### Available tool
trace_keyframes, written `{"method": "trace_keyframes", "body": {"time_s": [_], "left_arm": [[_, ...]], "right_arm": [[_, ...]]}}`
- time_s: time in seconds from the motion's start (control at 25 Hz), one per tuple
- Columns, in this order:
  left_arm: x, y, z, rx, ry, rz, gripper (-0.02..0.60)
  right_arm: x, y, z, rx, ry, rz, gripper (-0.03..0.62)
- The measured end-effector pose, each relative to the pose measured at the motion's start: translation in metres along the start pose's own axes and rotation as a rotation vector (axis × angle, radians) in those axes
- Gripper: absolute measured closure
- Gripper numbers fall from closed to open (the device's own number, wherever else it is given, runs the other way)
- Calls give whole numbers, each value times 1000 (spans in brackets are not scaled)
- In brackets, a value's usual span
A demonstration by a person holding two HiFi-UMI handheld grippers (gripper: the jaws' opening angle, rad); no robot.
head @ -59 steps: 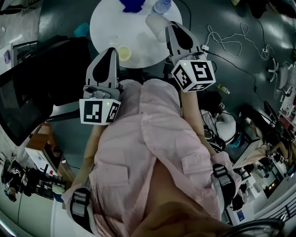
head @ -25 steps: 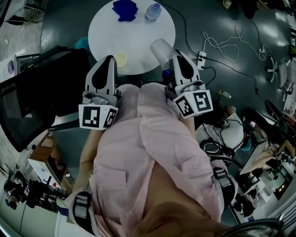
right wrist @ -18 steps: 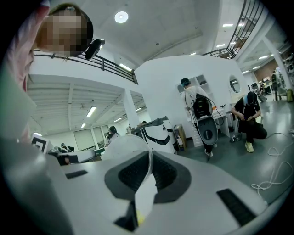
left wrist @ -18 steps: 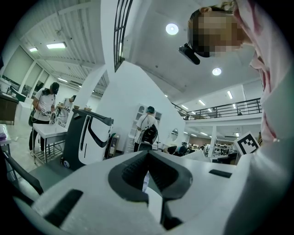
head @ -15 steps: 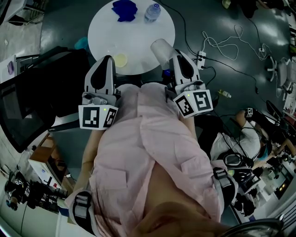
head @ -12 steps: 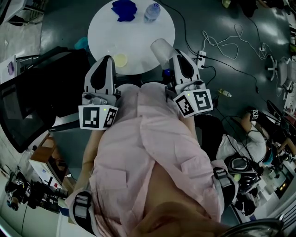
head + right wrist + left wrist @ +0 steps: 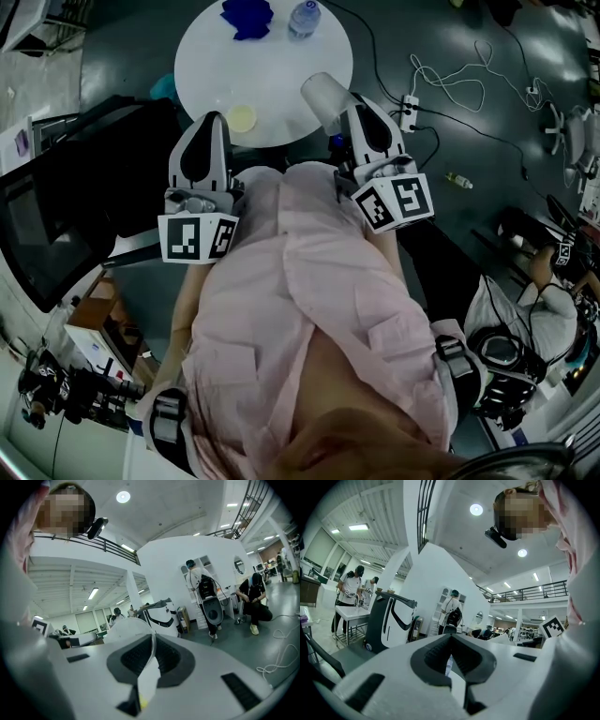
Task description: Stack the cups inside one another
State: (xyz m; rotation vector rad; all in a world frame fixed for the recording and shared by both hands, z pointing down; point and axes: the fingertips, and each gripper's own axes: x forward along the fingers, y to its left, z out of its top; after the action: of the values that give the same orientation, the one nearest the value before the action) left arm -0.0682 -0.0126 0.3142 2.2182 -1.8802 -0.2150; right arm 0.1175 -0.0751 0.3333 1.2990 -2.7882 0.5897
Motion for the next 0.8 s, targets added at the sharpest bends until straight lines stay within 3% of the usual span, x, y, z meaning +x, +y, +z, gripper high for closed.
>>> {"method": "trace_keyframes", "body": {"time_s": [0.8], "left_arm": [[-1,-4,-5,-7,23,-17,566]], "right_arm": [[-7,-1,-4,11,9,-15,557]]}}
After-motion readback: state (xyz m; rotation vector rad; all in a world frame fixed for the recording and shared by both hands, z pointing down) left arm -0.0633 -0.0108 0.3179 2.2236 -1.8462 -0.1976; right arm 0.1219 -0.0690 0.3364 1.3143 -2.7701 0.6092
